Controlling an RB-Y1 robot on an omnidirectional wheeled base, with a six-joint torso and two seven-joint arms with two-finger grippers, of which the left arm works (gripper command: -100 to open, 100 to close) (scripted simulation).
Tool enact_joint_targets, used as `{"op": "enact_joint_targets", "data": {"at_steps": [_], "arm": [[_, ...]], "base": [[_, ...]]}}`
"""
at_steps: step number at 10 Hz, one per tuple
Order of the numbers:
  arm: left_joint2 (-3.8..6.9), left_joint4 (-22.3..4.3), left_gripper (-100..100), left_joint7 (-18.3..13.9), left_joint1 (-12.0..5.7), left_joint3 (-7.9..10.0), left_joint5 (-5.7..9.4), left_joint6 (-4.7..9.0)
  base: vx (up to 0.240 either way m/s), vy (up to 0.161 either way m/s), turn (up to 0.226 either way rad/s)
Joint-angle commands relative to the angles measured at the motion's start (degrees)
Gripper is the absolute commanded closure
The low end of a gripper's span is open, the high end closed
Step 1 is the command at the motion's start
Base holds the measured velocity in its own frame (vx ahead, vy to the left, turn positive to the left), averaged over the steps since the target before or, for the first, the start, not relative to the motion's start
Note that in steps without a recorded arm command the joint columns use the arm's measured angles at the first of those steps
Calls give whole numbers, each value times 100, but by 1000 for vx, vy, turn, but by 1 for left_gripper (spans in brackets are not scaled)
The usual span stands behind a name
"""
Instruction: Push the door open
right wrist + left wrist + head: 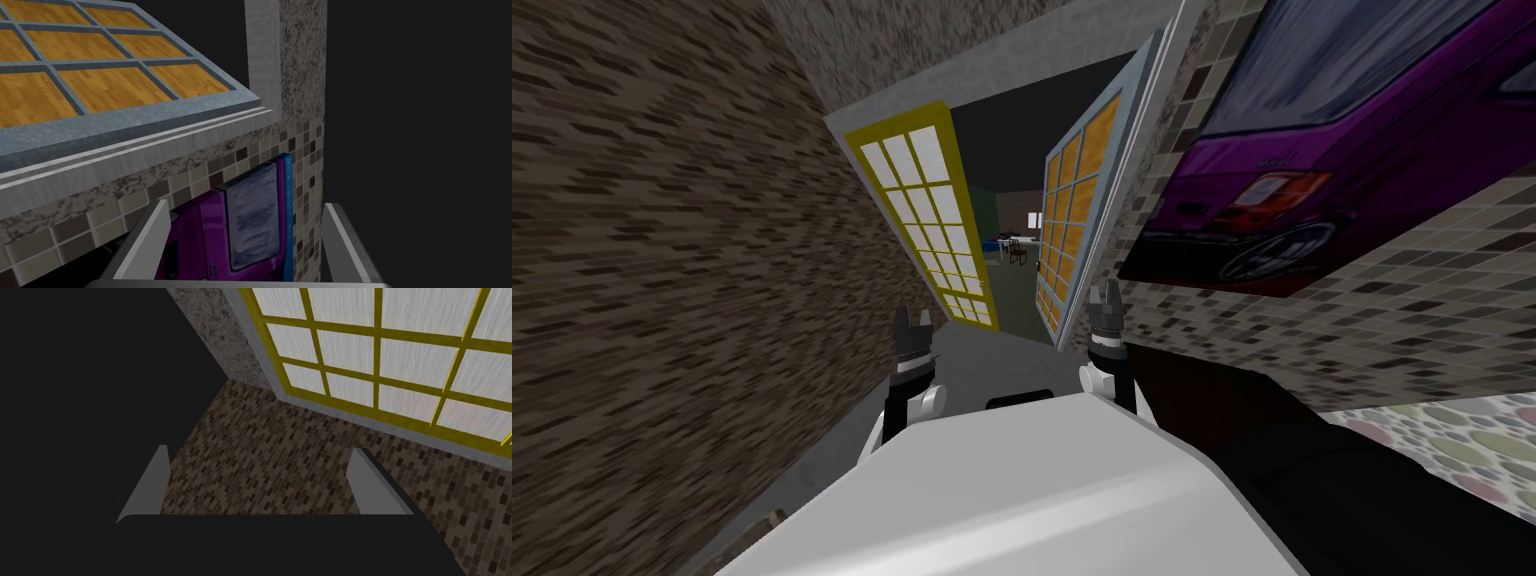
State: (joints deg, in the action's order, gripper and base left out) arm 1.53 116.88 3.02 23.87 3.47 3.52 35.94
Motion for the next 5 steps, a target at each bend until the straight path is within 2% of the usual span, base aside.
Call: {"op": "enact_joint_targets", "data": {"at_steps": [1,5], "arm": [[50,-189,-100,201,-50,-20,-14,41],[200,-695,-100,684,-154,-52,-36,171]], "base": [[70,34,-60],[79,36,-74]]}}
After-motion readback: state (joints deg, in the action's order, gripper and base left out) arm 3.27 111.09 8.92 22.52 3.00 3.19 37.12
